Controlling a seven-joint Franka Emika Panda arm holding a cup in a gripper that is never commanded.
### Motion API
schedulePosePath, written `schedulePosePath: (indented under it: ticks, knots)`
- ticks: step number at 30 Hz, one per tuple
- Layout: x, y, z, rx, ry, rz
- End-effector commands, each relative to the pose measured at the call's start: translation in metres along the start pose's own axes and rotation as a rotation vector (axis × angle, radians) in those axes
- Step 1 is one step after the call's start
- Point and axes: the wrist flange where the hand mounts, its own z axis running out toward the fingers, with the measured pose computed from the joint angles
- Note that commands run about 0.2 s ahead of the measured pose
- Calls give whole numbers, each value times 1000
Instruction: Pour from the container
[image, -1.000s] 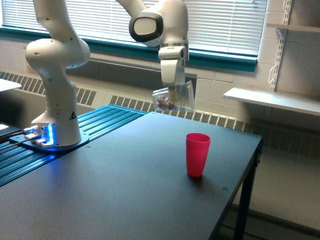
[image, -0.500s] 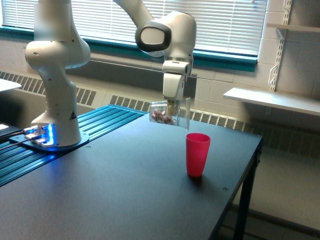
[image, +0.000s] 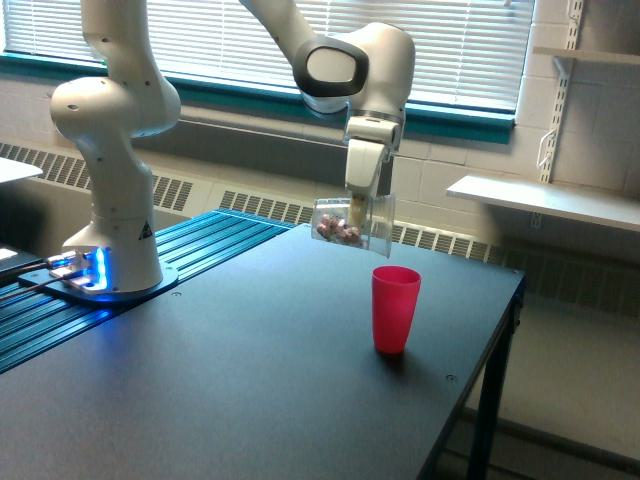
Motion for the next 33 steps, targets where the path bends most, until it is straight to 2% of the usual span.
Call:
schedulePosePath:
  ticks: [1,4,6,11,14,17,23,33]
  knots:
    - [-1,-18,-1,-29,-2,-7]
    - [-3,-23,3,-47,-18,-24]
    - [-2,-26,5,-40,-26,-32]
    - [-3,-31,13,-86,-31,-56]
    - [1,-35,15,-64,-31,-49]
    - [3,-35,18,-75,-38,-39]
    - [5,-36,15,-78,-42,-12]
    - [0,-47,6,-78,-44,-28]
